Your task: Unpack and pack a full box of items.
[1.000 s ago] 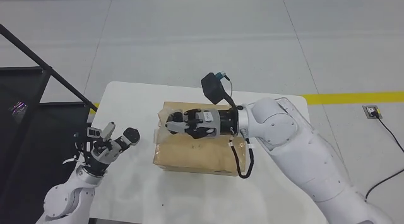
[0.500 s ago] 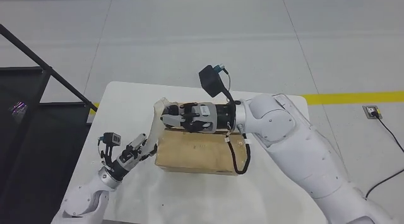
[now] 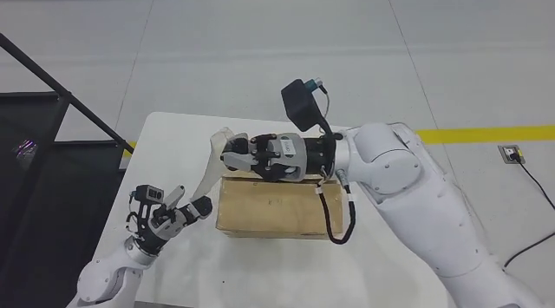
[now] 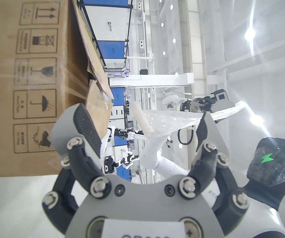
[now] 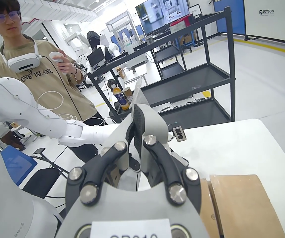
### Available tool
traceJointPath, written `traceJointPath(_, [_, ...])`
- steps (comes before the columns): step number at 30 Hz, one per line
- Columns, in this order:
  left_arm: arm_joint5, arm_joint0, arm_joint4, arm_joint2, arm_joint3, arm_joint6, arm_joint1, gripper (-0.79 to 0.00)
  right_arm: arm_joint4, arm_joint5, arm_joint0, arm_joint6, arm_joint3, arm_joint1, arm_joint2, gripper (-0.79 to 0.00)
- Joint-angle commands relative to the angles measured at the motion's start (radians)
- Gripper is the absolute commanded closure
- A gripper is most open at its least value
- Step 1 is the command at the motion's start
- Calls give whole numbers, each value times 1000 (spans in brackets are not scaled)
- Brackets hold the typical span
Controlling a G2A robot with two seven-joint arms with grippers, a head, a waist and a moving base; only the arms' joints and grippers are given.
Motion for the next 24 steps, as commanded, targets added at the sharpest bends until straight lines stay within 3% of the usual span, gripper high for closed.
traceJointPath(1, [6, 2, -5, -1, -2, -13, 1, -785, 0, 7, 3, 9, -6, 0, 0, 0])
traceJointPath(9, [31, -8, -21, 3, -1, -27, 2, -785, 3, 15, 6, 22, -8, 2, 3, 0])
traceJointPath(10, [31, -9, -21, 4, 1, -28, 2, -403, 5, 15, 6, 23, -7, 2, 4, 0])
traceJointPath(14, [39, -17, -19, 5, 10, -33, 2, 0, 11, 11, 6, 30, 3, 4, 8, 0])
traceJointPath(24, [52, -51, -2, 14, 42, 11, 1, 0, 36, -19, 29, 46, 65, 1, 0, 0])
